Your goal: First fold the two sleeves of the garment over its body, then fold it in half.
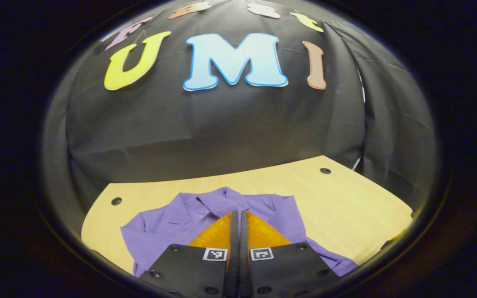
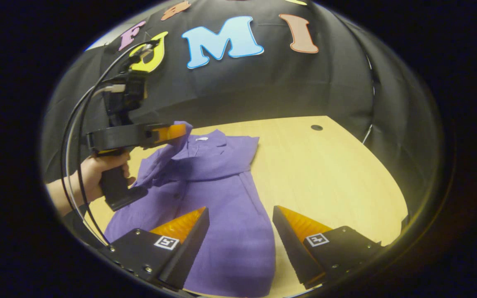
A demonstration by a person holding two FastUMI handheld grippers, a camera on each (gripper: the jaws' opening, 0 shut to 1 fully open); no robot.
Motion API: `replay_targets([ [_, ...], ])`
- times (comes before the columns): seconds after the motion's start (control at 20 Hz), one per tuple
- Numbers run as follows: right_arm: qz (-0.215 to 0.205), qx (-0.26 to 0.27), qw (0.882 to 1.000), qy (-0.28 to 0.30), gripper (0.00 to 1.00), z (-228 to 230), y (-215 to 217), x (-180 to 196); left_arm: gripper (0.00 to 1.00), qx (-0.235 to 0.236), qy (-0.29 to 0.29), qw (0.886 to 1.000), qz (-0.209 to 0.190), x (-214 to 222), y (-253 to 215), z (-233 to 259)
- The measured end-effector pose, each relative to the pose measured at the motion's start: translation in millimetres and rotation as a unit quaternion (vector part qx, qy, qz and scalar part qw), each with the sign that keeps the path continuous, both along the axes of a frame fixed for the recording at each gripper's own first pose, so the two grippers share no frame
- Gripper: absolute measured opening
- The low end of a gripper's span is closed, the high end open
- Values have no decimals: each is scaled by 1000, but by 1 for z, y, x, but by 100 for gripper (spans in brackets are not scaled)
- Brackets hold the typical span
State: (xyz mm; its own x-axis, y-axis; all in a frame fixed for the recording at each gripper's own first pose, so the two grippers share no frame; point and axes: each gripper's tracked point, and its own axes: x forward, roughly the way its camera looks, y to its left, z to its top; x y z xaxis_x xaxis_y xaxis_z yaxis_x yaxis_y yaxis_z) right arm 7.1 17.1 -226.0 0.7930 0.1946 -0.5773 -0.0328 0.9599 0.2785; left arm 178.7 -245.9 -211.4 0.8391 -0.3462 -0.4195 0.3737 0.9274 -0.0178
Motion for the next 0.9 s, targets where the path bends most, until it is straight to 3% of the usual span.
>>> replay_targets([
  [0.25,16,-2,1000,2,95,-6,-10,-5,6,33,8,999,-34,9,-59,-33],
  [0.5,42,1,999,7,95,-16,-5,-15,7,46,42,997,-33,0,-81,-74],
  [0.55,47,2,999,7,90,-17,-5,-16,7,44,49,997,-32,-3,-82,-80],
  [0.75,61,3,998,2,95,-17,-6,-22,8,29,68,997,-27,-11,-84,-94],
  [0.9,53,-12,999,-2,95,-15,-15,-26,17,15,78,996,-34,-22,-87,-91],
])
